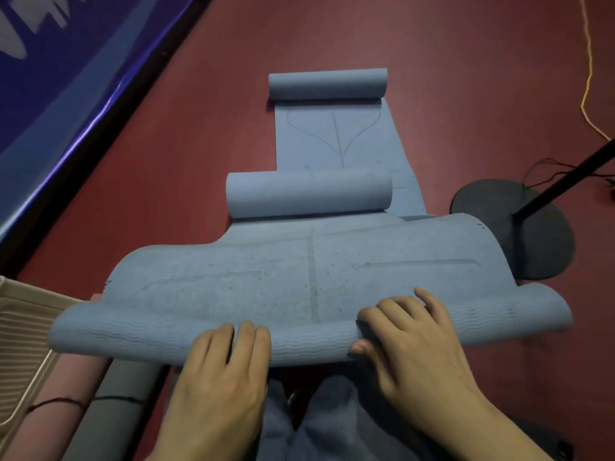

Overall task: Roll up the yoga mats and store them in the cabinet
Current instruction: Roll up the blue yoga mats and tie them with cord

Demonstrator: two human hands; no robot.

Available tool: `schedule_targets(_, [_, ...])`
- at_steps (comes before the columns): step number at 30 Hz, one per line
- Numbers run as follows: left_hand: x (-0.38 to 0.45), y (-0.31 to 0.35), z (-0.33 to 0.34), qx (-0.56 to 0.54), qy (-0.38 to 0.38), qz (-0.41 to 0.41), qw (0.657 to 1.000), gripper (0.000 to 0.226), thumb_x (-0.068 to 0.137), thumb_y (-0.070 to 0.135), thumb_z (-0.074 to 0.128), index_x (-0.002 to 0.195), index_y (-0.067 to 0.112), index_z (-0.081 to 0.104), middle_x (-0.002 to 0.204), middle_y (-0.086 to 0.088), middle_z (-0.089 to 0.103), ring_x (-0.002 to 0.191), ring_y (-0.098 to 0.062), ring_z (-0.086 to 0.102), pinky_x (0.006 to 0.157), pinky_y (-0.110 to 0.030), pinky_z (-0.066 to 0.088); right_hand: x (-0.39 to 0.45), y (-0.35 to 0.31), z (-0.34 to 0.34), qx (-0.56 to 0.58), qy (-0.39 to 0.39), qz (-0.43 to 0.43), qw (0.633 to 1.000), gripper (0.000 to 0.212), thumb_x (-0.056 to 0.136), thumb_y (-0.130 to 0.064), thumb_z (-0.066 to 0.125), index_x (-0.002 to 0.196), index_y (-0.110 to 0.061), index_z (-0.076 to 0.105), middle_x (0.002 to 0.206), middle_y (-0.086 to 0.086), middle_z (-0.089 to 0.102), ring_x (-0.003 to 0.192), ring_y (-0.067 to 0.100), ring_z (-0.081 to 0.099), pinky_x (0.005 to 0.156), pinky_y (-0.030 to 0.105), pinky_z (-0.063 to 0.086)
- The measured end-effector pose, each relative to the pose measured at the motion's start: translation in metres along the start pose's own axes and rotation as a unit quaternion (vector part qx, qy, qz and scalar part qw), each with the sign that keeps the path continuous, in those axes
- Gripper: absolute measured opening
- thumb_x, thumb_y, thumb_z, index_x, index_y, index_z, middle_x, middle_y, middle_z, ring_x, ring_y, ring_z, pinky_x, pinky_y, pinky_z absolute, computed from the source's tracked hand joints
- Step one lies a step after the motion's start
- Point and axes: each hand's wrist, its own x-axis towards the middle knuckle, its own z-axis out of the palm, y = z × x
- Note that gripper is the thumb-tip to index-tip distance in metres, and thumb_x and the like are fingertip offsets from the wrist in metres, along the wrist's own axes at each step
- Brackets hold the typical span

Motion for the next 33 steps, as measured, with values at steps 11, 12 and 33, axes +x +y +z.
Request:
schedule_targets(11, [0.022,0.014,0.024,0.011,-0.081,-0.060,0.995,0.050,0.075,0.023,0.055,0.117,-0.003,0.057,0.105,-0.022,0.058,0.098,-0.040,0.056,0.094,-0.053,0.038,0.019,0.005,-0.007,0.009,0.017,0.040,0.999,0.027,0.087,-0.049,0.049,0.088,-0.030,0.068,0.090,-0.014,0.064,0.109,0.021,0.061,0.104,0.053,0.039])
schedule_targets(12, [0.022,0.014,0.025,0.005,-0.070,-0.056,0.996,0.048,0.077,0.023,0.054,0.118,-0.002,0.055,0.105,-0.021,0.059,0.098,-0.040,0.057,0.093,-0.052,0.037,0.015,0.005,-0.007,0.008,0.044,0.035,0.998,0.027,0.087,-0.047,0.051,0.093,-0.029,0.070,0.095,-0.012,0.067,0.111,0.023,0.062,0.104,0.055,0.040])
schedule_targets(33, [0.088,-0.020,0.015,-0.041,-0.147,0.013,0.988,0.051,0.026,0.015,0.070,0.071,0.019,0.047,0.059,-0.002,0.052,0.048,-0.028,0.052,0.057,-0.035,0.040,0.034,-0.038,0.039,-0.145,0.003,0.058,0.988,0.029,0.087,-0.003,0.037,0.100,-0.004,0.063,0.091,0.017,0.061,0.107,0.044,0.061,0.111,0.057,0.041])
